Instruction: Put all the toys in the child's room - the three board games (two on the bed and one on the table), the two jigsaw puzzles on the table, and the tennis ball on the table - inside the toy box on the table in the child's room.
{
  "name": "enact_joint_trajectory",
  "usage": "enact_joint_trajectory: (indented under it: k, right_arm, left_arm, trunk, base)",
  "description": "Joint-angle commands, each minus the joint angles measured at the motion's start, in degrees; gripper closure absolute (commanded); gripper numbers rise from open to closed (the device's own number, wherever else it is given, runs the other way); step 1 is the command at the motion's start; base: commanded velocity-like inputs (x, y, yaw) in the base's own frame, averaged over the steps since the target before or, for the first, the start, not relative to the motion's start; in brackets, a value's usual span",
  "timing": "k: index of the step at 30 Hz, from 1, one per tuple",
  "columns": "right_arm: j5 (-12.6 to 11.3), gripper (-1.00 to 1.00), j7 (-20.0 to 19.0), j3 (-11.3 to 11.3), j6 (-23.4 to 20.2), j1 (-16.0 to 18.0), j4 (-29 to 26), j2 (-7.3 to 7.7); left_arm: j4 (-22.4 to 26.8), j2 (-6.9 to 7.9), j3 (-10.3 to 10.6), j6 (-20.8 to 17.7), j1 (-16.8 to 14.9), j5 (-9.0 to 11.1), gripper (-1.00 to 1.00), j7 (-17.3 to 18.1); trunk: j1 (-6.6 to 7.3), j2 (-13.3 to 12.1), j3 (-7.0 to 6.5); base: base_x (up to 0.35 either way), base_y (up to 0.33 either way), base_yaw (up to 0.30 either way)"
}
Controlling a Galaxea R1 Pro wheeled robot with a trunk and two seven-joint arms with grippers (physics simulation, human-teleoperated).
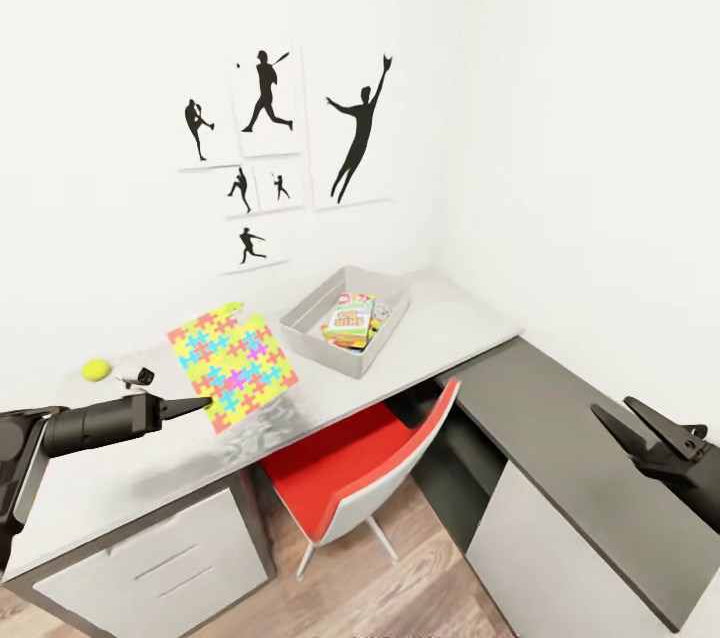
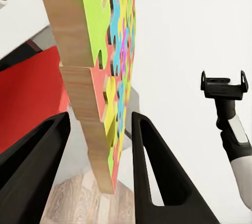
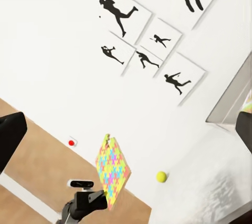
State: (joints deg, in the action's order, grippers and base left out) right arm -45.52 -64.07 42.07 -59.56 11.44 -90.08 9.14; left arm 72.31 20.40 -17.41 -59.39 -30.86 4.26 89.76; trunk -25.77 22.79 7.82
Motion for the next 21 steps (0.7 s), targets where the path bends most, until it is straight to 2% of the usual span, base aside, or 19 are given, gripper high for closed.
enact_joint_trajectory:
  k: [1, 6, 13, 21]
  right_arm:
    - [0.1, -1.00, -0.2, 0.0, -0.2, 0.1, 0.0, 0.00]
    - [0.1, -1.00, -0.3, 0.1, -0.2, 0.1, 0.0, 0.00]
    - [0.1, -1.00, -0.2, 0.0, 0.5, 0.1, 0.0, 0.00]
    - [0.0, -1.00, -0.2, -0.1, 2.0, 0.1, 0.0, 0.00]
  left_arm:
    - [0.0, 0.04, 0.0, -0.6, 0.0, 0.0, 1.00, 0.2]
    - [0.0, 0.97, 0.0, -0.6, 0.0, 0.1, 1.00, 0.2]
    - [0.0, 2.61, -0.1, -0.6, 0.0, 0.3, 1.00, 0.2]
    - [0.0, 2.89, 0.0, -0.6, 0.0, 0.3, 1.00, 0.2]
  trunk:
    - [-0.02, 0.1, 0.06]
    - [-0.02, 0.1, -0.25]
    - [-0.02, 0.1, -0.67]
    - [-0.02, 0.1, -1.16]
  base:
    - [-0.185, 0.000, -0.224]
    - [-0.204, 0.000, -0.224]
    - [-0.034, 0.000, -0.224]
    - [-0.002, 0.000, -0.224]
